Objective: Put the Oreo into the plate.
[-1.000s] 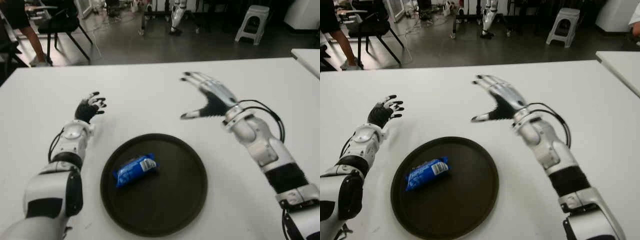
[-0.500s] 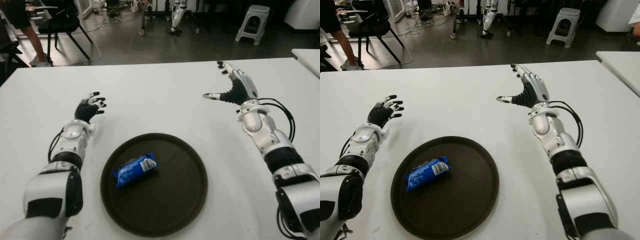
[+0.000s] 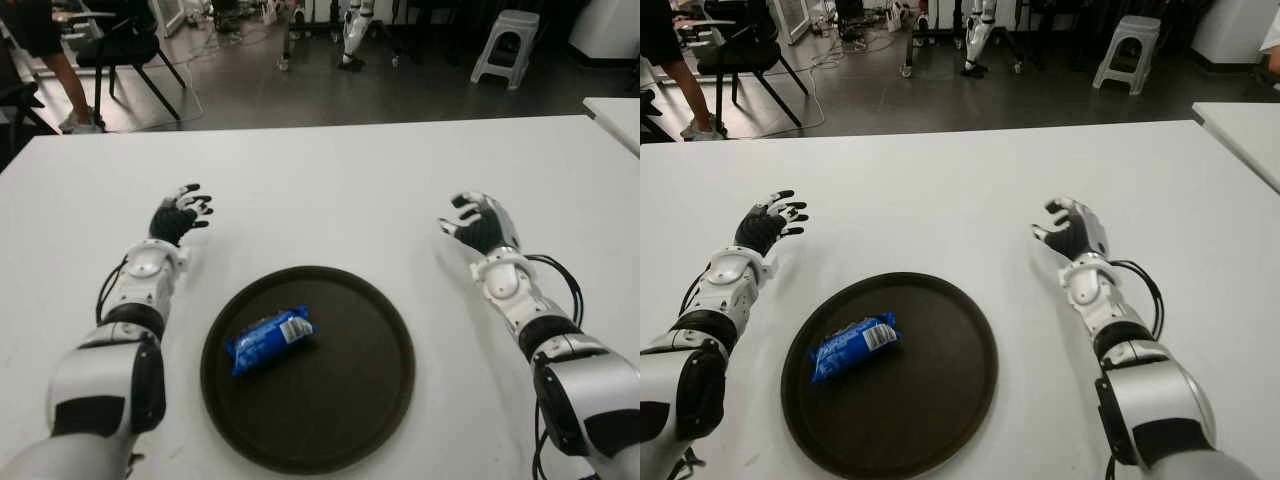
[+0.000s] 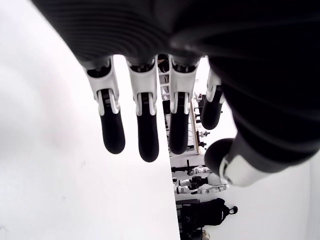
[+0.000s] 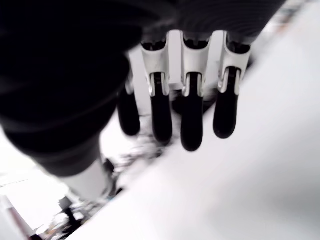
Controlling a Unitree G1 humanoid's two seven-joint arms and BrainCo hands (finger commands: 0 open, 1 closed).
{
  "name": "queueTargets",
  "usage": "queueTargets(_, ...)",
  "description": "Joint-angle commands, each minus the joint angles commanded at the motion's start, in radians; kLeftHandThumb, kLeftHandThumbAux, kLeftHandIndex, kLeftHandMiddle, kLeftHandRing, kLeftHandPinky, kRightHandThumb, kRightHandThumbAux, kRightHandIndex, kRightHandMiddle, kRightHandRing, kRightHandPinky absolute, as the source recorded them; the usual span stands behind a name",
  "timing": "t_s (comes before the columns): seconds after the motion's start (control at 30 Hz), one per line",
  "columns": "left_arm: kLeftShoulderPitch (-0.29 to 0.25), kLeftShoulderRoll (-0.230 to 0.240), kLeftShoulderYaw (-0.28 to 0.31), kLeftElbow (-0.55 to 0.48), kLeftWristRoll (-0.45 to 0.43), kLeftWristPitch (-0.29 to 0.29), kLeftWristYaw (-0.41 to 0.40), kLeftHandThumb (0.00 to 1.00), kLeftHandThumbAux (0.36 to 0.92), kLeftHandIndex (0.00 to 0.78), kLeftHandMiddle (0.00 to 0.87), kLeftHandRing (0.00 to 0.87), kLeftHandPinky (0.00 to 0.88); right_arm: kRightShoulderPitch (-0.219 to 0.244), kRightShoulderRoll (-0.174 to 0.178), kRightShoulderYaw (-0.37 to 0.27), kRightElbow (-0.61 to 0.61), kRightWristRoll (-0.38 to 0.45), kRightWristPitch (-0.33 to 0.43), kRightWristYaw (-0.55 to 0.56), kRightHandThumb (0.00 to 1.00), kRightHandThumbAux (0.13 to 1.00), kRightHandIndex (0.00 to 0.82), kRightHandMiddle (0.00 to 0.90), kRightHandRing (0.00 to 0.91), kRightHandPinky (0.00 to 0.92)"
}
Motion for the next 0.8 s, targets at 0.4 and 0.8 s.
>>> queueTargets(0.4, 0.005, 0.000, -0.004, -0.004, 0.002, -0.009, 0.002, 0.050, 0.648, 0.181, 0.274, 0.282, 0.302, -0.003, 0.014, -0.053, 0.000, 0.077, 0.039, 0.067, 0.664, 0.736, 0.404, 0.364, 0.390, 0.371)
queueTargets(0.8, 0.005, 0.001, -0.007, -0.005, 0.002, -0.006, -0.003, 0.060, 0.645, 0.170, 0.267, 0.279, 0.308, -0.008, 0.019, -0.065, -0.001, 0.101, 0.074, 0.105, 0.384, 0.711, 0.326, 0.348, 0.383, 0.367)
